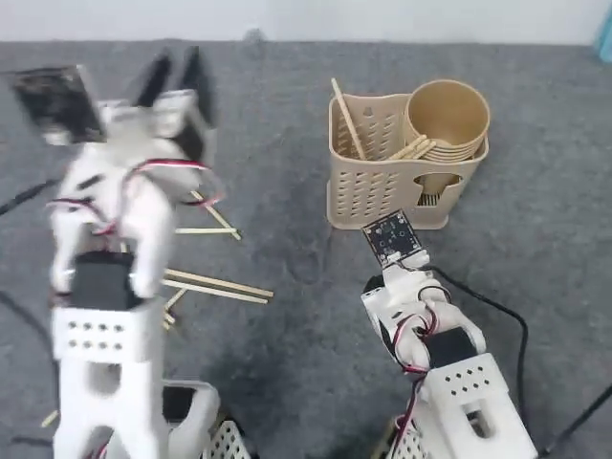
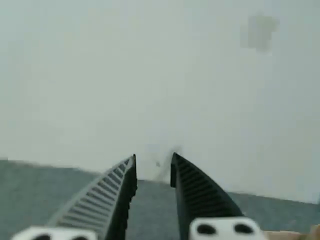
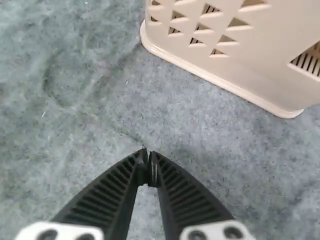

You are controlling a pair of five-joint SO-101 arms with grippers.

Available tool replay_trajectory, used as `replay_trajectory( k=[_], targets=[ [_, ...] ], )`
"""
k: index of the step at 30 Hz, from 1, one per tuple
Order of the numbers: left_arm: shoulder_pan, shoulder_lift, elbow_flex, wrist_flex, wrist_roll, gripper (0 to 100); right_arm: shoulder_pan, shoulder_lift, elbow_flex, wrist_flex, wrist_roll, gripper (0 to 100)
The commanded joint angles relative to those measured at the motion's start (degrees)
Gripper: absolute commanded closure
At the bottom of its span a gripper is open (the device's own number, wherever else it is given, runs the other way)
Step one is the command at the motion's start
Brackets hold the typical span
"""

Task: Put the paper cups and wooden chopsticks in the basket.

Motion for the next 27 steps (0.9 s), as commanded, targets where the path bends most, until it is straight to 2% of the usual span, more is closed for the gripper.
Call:
replay_trajectory(
  k=[1, 5, 9, 17, 27],
  targets=[
    [-18.6, -1.2, 2.3, 4.7, 3.8, 90, -0.1, -0.7, -0.3, -0.8, 0.7, 98.7],
    [-30.1, 2.4, 6.1, 4.8, 4.7, 90, -0.3, -0.7, -0.3, -0.8, 0.5, 98.7],
    [-35.4, 9.8, 7.5, 4.9, 4.8, 89, -0.4, -0.6, -0.3, -0.8, 0.4, 98.7],
    [-36.9, 31.9, 5.1, 4.7, 5.0, 89, -0.4, -1.1, 0.9, -1.5, 0.6, 98.3],
    [-38.8, 58.0, -12.1, 7.0, 9.5, 89, -0.4, -1.1, 1.1, -1.5, 0.6, 98.3]
  ],
)
